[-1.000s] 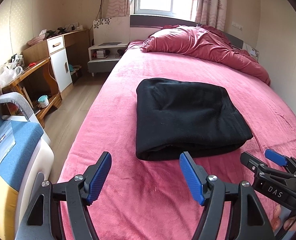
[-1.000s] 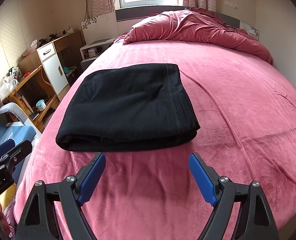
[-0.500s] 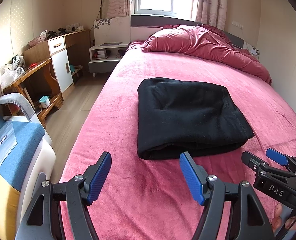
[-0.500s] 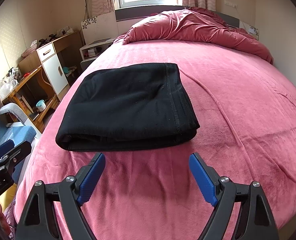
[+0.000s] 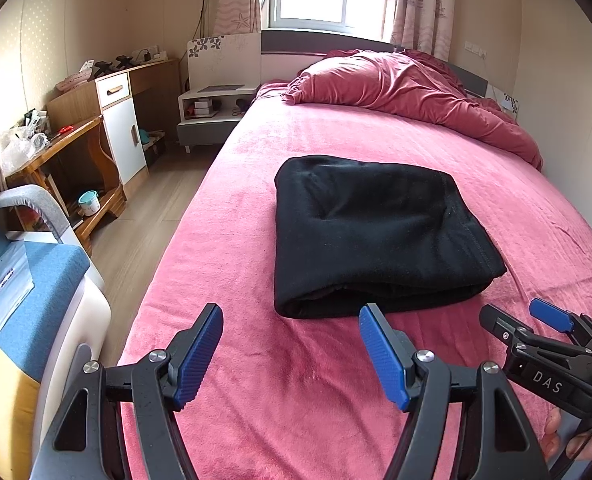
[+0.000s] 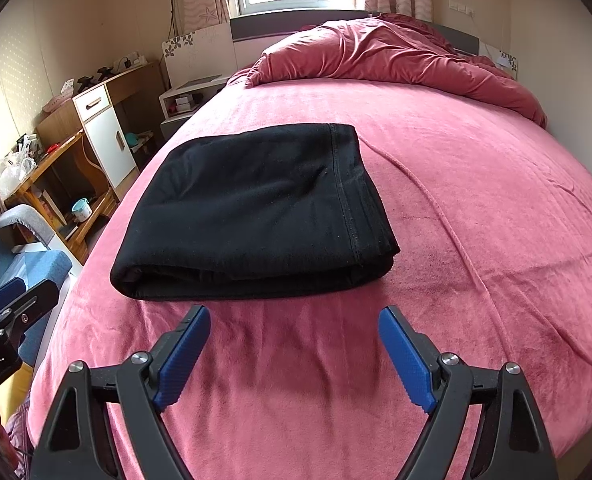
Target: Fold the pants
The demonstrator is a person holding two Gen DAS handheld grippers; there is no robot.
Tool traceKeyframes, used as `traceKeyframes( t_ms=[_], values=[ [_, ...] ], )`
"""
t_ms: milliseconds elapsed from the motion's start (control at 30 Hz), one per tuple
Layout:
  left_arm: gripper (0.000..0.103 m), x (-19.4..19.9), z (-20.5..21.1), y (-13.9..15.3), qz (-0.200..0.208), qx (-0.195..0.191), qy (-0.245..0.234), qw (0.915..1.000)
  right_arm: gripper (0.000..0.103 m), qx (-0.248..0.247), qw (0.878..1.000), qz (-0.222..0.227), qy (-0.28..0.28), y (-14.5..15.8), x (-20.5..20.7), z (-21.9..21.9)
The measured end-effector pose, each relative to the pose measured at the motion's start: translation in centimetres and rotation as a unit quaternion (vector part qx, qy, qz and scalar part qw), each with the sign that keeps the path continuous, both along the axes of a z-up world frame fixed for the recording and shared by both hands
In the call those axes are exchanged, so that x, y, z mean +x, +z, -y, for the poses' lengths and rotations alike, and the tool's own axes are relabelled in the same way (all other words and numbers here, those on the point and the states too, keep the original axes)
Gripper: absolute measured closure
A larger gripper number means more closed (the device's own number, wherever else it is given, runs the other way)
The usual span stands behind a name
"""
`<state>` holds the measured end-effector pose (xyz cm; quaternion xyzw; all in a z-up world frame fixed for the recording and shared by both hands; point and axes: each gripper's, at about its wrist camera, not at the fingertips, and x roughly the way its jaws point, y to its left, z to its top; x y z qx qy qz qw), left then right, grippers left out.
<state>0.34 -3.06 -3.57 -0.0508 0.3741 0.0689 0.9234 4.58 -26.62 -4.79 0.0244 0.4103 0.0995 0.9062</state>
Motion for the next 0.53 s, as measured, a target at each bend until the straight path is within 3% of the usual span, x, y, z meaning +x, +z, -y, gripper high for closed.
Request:
traceKeyframes(
  t_ms=[533],
  values=[
    [0.031,0.19,-0.01,-0.60,-0.006,-0.005,-0.009,0.9999,0.016,0.001,1.000,-0.011,0.000,-1.04,0.19,0.21]
  ],
)
